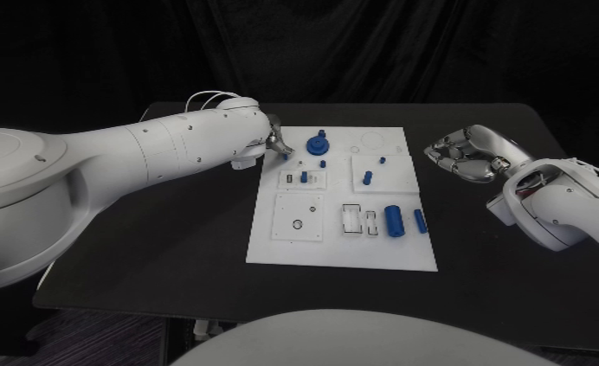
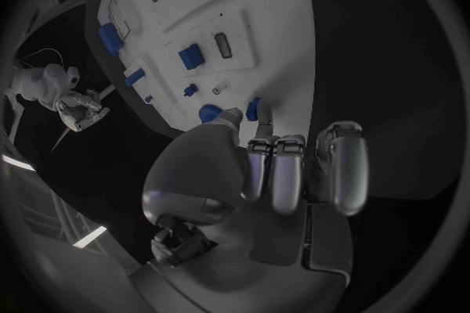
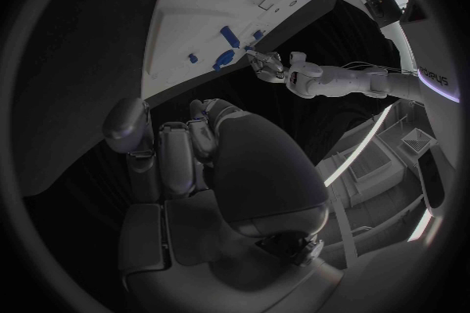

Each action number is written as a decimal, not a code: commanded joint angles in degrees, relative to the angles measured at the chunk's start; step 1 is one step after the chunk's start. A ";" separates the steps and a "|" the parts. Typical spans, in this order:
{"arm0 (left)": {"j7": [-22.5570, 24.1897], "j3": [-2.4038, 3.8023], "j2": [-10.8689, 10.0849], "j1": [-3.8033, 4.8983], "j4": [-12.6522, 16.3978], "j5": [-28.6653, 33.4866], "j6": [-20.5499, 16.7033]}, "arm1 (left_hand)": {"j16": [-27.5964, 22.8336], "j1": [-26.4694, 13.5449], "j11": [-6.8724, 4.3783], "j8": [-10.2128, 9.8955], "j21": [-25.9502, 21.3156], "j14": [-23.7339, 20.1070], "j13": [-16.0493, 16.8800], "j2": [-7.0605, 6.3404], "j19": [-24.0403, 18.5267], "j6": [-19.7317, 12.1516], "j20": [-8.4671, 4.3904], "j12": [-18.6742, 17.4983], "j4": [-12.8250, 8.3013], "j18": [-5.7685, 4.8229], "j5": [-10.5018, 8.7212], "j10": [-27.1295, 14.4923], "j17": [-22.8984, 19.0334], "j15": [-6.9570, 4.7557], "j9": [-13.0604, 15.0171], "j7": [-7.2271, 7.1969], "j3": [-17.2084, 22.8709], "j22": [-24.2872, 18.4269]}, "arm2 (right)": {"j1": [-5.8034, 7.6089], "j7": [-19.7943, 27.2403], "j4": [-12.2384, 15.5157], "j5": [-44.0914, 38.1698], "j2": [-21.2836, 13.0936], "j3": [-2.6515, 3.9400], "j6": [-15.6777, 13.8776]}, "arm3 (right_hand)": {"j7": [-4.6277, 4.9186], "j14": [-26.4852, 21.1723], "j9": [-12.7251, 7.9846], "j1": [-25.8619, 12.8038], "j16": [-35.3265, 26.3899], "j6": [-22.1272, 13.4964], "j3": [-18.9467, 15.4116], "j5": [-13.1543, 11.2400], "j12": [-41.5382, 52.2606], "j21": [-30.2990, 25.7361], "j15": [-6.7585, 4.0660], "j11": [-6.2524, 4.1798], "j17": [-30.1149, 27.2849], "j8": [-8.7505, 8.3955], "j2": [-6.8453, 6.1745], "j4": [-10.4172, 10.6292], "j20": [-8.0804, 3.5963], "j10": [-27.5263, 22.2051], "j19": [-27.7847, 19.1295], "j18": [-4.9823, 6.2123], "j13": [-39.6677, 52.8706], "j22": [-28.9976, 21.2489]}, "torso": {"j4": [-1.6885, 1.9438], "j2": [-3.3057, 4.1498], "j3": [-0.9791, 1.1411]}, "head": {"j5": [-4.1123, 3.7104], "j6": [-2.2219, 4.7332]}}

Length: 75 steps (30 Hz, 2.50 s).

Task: Assemble the parts on the task board

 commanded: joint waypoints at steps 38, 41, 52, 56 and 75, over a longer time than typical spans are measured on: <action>1.21 0.05 -0.29 -0.51 -0.33 4.07 -0.42 | 0.15 0.72 -0.40 0.87 -0.96 6.06 15.08 -4.17 -0.45 1.96 -0.30 0.16 -3.48 0.40 9.72 6.06 15.09 -0.17 0.50 -0.50 17.54 9.27 | -0.24 -0.67 0.03 -0.11 -0.11 0.04 0.44 | 0.15 -0.47 -0.13 0.77 -0.32 0.26 0.62 0.47 -0.30 -0.39 -0.03 0.03 3.09 -0.21 -0.14 -0.16 -0.05 -0.39 -0.56 0.33 -0.18 6.93 | 0.01 0.02 0.00 | 0.16 0.01; 1.47 0.05 -0.39 -0.52 -0.25 4.07 -0.60 | 0.15 0.19 -0.48 0.97 -0.92 6.06 15.08 -4.66 -0.38 2.34 -0.36 0.16 -3.70 0.37 10.26 6.06 15.09 -0.28 0.54 -0.58 19.33 9.39 | -0.25 -0.73 0.02 -0.11 -0.12 0.04 0.47 | 0.15 -0.47 -0.13 0.77 -0.32 0.26 0.62 0.47 -0.30 -0.39 -0.03 0.03 3.09 -0.21 -0.14 -0.16 -0.05 -0.39 -0.56 0.33 -0.18 6.93 | 0.03 0.02 -0.02 | 0.12 0.01; 1.83 0.05 -1.67 -0.53 1.71 4.08 -2.58 | 0.15 -1.80 -0.98 2.00 -0.85 6.06 15.08 -6.02 -0.22 4.80 -0.68 0.16 -4.21 0.33 10.19 6.06 15.09 -0.67 0.94 -1.16 23.23 9.68 | -0.27 -0.89 -0.03 -0.11 -0.18 0.04 0.59 | 0.13 -0.49 -0.13 0.79 -0.34 0.25 0.66 0.49 -0.32 -0.47 -0.04 0.01 3.07 -0.23 -0.15 -0.19 -0.05 -0.43 -0.59 0.34 -0.23 6.91 | 0.01 0.02 -0.02 | 0.07 0.01; 1.52 0.05 -3.78 -0.51 5.35 4.08 -4.33 | 0.15 -2.30 -1.22 2.34 -0.76 6.06 15.08 -6.62 -0.10 5.66 -0.85 0.16 -4.58 0.30 10.21 6.06 15.09 -0.86 1.08 -1.42 24.14 9.80 | -0.29 -0.96 -0.04 -0.11 -0.31 0.04 0.65 | 0.11 -0.49 -0.14 0.80 -0.36 0.22 0.69 0.51 -0.34 -0.51 -0.05 -0.02 3.05 -0.25 -0.18 -0.22 -0.05 -0.45 -0.60 0.35 -0.25 6.90 | 0.02 0.03 -0.02 | -0.15 0.01; -1.40 0.05 -13.77 0.03 24.06 4.09 -7.65 | 0.15 -4.37 -1.50 2.08 -1.36 6.06 15.08 -7.95 -0.27 6.40 -1.20 0.16 -4.61 0.41 6.27 6.06 15.09 -1.17 0.90 -1.74 25.15 9.74 | -0.44 -1.21 -0.30 -0.11 -0.29 0.04 0.74 | 0.10 -0.52 -0.15 0.80 -0.40 0.19 0.72 0.52 -0.35 -0.51 -0.06 -0.04 3.02 -0.27 -0.19 -0.24 -0.05 -0.48 -0.60 0.35 -0.27 6.90 | 0.01 -0.04 0.01 | -0.14 0.01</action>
